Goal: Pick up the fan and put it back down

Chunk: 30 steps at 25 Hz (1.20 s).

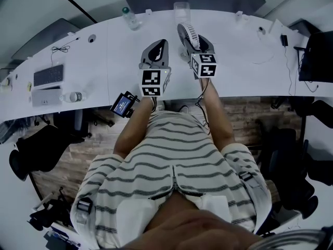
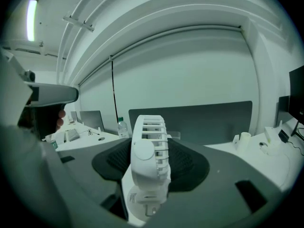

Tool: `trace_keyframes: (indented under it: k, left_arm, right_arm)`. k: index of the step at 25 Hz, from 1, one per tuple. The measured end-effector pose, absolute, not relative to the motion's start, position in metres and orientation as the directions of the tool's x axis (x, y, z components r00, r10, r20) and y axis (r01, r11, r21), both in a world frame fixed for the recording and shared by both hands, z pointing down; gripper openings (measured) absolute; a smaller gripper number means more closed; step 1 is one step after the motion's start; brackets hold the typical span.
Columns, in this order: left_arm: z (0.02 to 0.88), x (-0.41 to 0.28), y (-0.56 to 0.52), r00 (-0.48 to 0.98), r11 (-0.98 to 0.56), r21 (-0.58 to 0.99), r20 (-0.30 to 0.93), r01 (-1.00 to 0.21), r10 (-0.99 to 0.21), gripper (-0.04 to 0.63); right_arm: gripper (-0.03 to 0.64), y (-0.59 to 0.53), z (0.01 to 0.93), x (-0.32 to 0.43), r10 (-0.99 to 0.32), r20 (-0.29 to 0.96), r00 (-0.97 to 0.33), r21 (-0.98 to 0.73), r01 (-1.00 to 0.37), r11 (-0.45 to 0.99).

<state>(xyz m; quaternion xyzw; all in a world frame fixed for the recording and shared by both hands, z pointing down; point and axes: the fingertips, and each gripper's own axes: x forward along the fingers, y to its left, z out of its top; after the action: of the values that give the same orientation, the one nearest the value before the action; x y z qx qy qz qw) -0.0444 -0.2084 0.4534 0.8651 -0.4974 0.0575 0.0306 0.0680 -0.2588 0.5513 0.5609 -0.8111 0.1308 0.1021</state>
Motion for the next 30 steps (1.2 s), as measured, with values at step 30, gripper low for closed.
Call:
trace_keyframes:
  k: [30]
  left_arm:
    - [0.466,-0.045,-0.210,0.490,-0.503,-0.038,0.173,-0.864,-0.855,0.008]
  right_arm:
    - [0.222,-0.275,0.623,0.043,-0.575,0.352,-0.738,-0.114,-0.644,0.757]
